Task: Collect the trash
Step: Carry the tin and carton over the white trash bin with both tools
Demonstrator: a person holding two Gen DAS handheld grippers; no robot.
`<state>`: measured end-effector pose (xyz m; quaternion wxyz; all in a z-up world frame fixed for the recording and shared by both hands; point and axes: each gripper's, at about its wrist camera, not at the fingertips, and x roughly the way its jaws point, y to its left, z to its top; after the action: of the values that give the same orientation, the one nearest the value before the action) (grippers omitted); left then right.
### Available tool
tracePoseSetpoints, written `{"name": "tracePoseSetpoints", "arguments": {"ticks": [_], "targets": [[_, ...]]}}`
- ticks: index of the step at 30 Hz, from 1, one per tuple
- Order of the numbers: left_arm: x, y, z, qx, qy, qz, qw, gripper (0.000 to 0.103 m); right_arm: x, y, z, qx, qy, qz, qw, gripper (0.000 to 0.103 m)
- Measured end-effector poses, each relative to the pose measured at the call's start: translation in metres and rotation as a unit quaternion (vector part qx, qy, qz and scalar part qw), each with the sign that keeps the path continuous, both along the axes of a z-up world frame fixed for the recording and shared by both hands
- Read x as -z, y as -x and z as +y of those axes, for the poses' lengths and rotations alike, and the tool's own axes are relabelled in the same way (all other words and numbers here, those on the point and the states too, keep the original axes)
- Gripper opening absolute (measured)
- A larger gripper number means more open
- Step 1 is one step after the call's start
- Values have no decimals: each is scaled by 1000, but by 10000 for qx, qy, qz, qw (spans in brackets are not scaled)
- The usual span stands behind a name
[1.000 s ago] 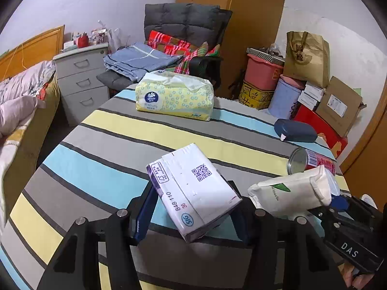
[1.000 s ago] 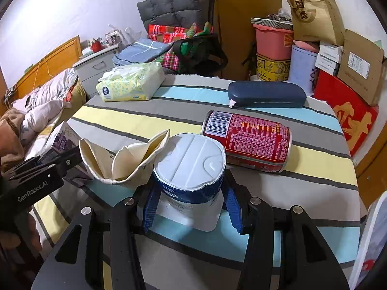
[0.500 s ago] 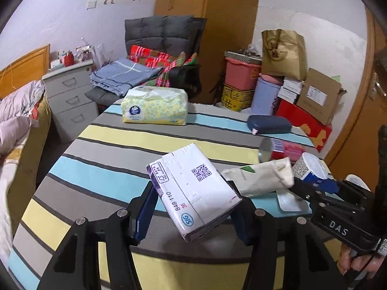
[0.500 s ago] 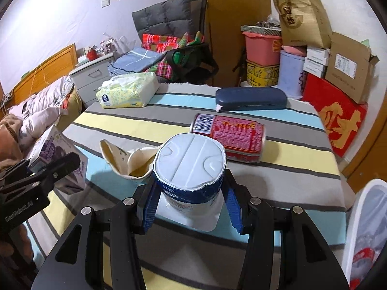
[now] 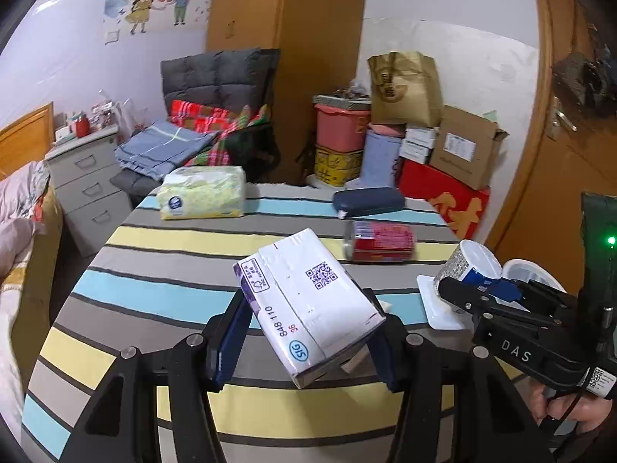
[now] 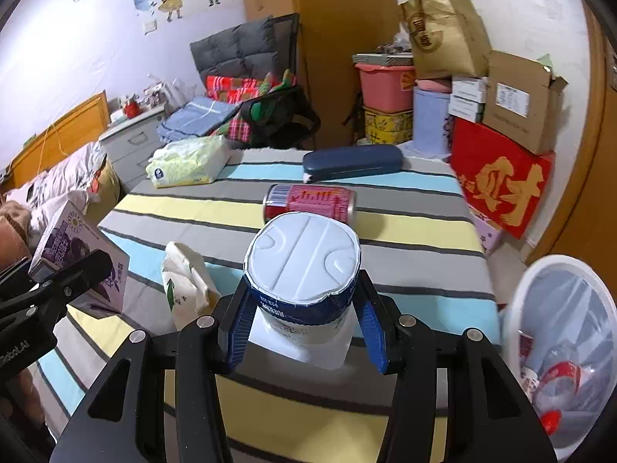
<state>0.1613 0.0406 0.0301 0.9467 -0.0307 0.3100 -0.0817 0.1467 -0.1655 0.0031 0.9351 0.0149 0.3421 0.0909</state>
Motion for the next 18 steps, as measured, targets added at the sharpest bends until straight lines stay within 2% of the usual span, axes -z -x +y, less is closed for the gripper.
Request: {"name": "tracePoseSetpoints", "arguments": {"ticks": [18], "targets": [[-27, 19, -99, 1077, -61, -198, 9940, 57, -21, 42, -73, 784, -40, -345, 9963, 51]]}}
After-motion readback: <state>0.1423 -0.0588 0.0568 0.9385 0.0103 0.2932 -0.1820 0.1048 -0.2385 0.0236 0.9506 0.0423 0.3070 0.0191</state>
